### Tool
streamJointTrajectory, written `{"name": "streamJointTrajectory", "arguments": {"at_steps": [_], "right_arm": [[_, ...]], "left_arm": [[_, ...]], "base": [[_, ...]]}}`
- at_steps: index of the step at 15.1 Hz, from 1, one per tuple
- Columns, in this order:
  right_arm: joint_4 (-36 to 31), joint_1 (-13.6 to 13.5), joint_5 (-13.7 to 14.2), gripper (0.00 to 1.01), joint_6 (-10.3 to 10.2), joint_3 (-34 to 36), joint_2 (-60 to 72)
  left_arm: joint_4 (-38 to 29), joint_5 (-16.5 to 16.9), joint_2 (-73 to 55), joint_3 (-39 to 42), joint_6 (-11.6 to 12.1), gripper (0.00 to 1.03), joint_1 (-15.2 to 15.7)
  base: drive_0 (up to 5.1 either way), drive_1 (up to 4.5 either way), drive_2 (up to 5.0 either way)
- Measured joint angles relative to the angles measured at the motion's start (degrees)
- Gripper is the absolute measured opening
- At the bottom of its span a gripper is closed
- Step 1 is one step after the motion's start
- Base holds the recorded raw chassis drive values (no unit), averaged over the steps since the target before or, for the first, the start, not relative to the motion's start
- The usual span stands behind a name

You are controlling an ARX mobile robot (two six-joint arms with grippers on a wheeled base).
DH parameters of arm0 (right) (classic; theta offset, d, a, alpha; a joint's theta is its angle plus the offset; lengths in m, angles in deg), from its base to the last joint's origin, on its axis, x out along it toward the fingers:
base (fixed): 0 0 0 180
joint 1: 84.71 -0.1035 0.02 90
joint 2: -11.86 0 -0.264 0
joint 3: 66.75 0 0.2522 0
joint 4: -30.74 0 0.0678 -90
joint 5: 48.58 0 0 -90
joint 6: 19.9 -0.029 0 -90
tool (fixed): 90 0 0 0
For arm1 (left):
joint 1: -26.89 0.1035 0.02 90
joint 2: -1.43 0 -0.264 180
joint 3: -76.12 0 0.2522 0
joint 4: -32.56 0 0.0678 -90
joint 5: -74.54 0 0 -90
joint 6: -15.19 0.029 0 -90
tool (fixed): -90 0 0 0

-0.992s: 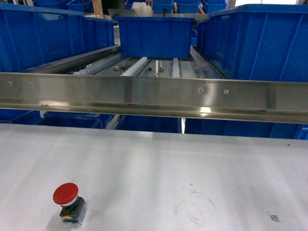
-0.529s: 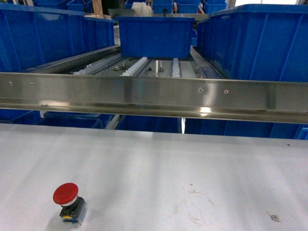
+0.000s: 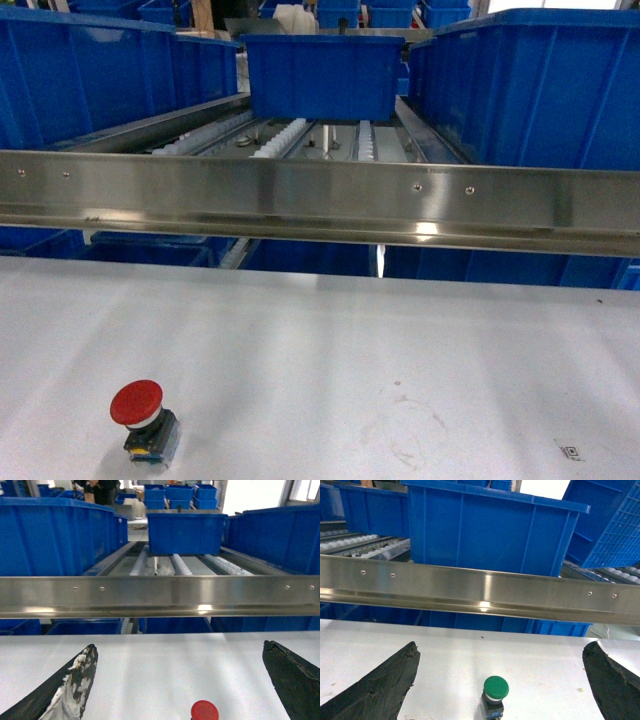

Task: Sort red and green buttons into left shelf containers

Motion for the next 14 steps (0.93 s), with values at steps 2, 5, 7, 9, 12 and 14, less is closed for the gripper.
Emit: {"name": "streamJointTrajectory", "arguments": {"at_steps": [2,5,7,9,12,14], "right_arm": [[-15.56,3.98,-3.1,0.98,0.22,-1.4,18.84],[-23.54,4.96,-5.77,0.98,0.83,-16.57,52.61],[-16.39,4.24,-6.4,0.98,2.03,-25.0,62.62],[-9.11,2.82,-7.19,0.98,3.96,-31.52,67.76],[-14.1,1.68,-2.73,0.98,9.25,-27.93,70.66],[-15.04,1.7,-2.14,0.98,9.46,-27.93,70.84]], "left_arm": [[-13.86,0.37,-17.75,-2.62,0.85,0.98,-0.92],[-20.04,-0.2,-47.8,-14.21,1.66,0.98,-3.82],[-18.71,0.13,-56.74,-19.87,2.38,0.98,-5.55],[-17.68,0.5,-61.88,-24.81,4.15,0.98,-8.09],[-17.22,0.55,-63.84,-25.86,6.1,0.98,-10.34],[-17.22,0.63,-63.84,-25.86,6.1,0.98,-10.34]], "base": [[0.0,0.0,0.0],[0.0,0.0,0.0],[0.0,0.0,0.0],[0.0,0.0,0.0],[0.0,0.0,0.0],[0.0,0.0,0.0]]}}
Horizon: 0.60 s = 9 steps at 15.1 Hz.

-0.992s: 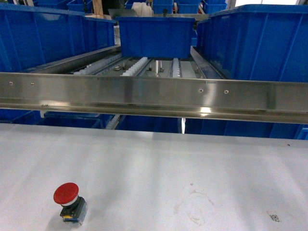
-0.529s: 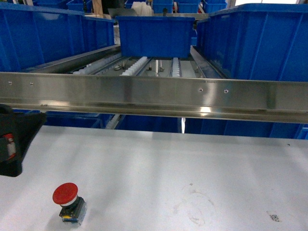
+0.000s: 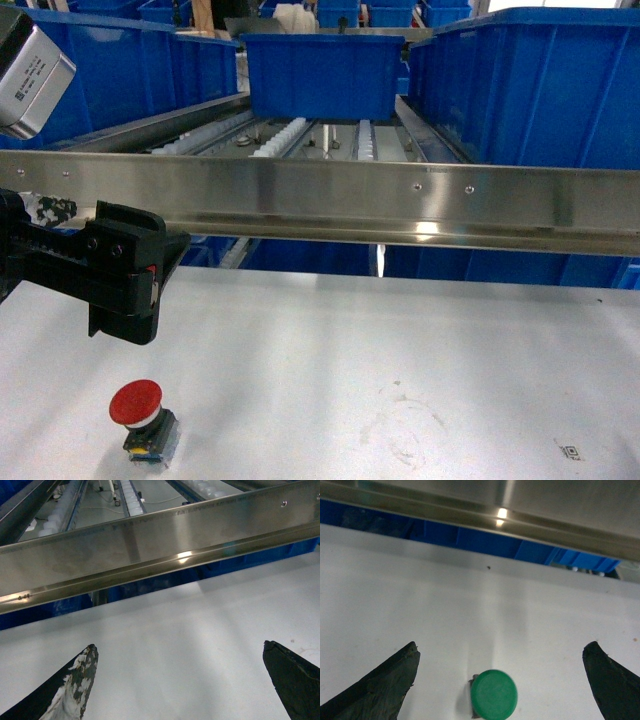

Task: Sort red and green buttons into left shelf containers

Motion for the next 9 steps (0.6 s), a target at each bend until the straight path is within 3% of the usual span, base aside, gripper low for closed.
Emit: {"name": "streamJointTrajectory", "arguments": {"at_steps": [9], "right_arm": [[13.66,1.2,0.9,0.98,2.56,-13.9,11.54]], "left_arm": [[-0.02,0.0,0.0,0.0,0.0,0.98,0.0]], "base": [[0.0,0.0,0.0]]}}
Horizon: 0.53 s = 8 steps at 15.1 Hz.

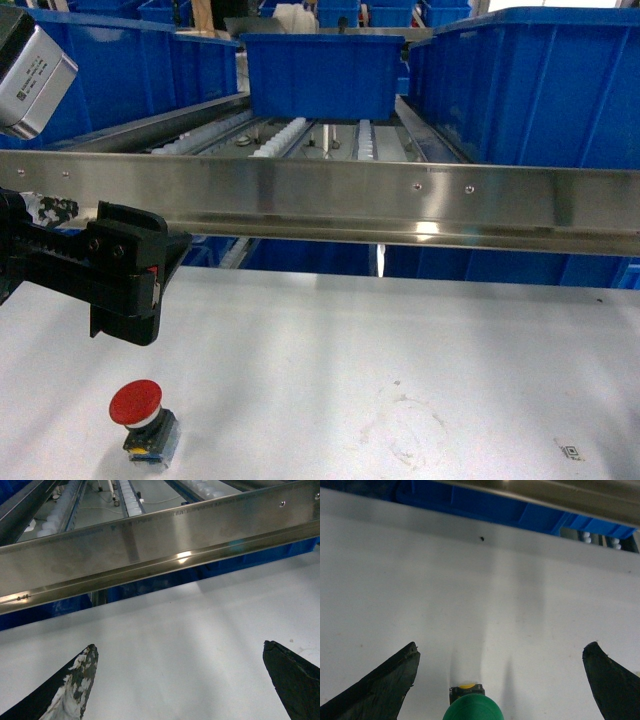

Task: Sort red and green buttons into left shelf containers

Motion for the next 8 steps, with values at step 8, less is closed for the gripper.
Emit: {"name": "streamJointTrajectory", "arguments": {"at_steps": [8], "right_arm": [[5.79,-0.48,-0.09,0.98,-0.04,-5.88,9.94]], "left_arm": [[0.0,0.0,0.0,0.0,0.02,0.98,0.0]], "base": [[0.0,0.0,0.0]]}}
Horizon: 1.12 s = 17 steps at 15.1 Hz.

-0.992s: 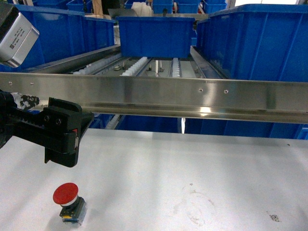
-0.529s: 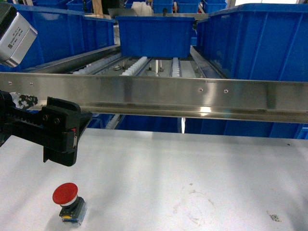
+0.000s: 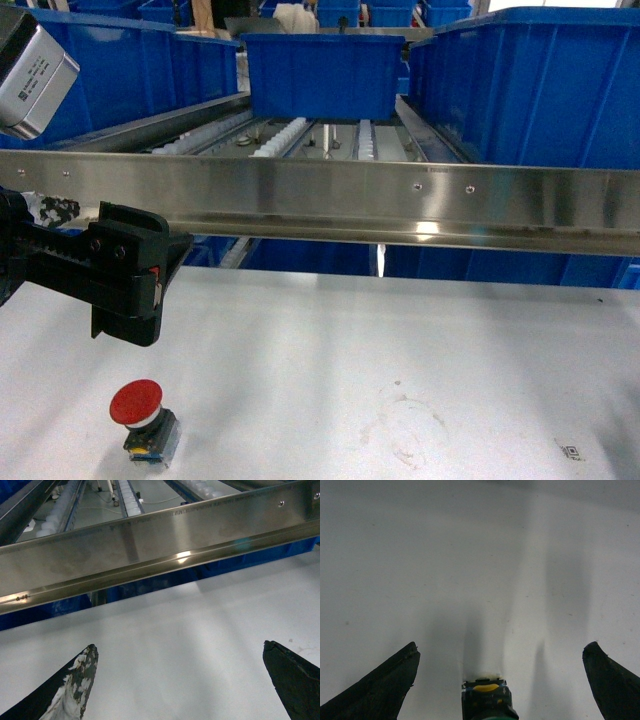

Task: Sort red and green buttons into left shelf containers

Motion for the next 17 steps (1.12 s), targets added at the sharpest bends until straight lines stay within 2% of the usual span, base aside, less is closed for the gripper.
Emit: {"name": "streamJointTrajectory", "arguments": {"at_steps": [3,7,8,9,10,12,13,17], "right_arm": [[0.98,0.09,0.94,0.98,0.02,-0.61,0.9],[-0.92,0.04,2.27,0.98,0.66,0.44,1.31],[-0.81,0.02,2.32,0.93,0.7,0.94,1.42],[-1.33,-0.04,2.56,0.82,0.9,1.88,1.66],[-3.61,-0.04,2.89,0.52,0.87,3.21,3.34],[-5.05,-0.02,2.69,0.32,0.87,3.69,3.91],[-5.84,0.02,2.67,0.3,0.9,3.85,3.98],[-10.97,0.2,2.69,0.3,1.11,6.05,4.15]], "left_arm": [[0.0,0.0,0.0,0.0,0.0,0.98,0.0],[0.0,0.0,0.0,0.0,0.0,0.98,0.0],[0.02,0.0,0.0,0.0,0.0,0.98,0.0],[0.0,0.0,0.0,0.0,0.0,0.98,0.0],[0.0,0.0,0.0,0.0,0.0,0.98,0.0],[0.0,0.0,0.0,0.0,0.0,0.98,0.0],[0.0,0.0,0.0,0.0,0.0,0.98,0.0],[0.0,0.0,0.0,0.0,0.0,0.98,0.0]], "base": [[0.0,0.0,0.0],[0.0,0.0,0.0],[0.0,0.0,0.0],[0.0,0.0,0.0],[0.0,0.0,0.0],[0.0,0.0,0.0],[0.0,0.0,0.0],[0.0,0.0,0.0]]}}
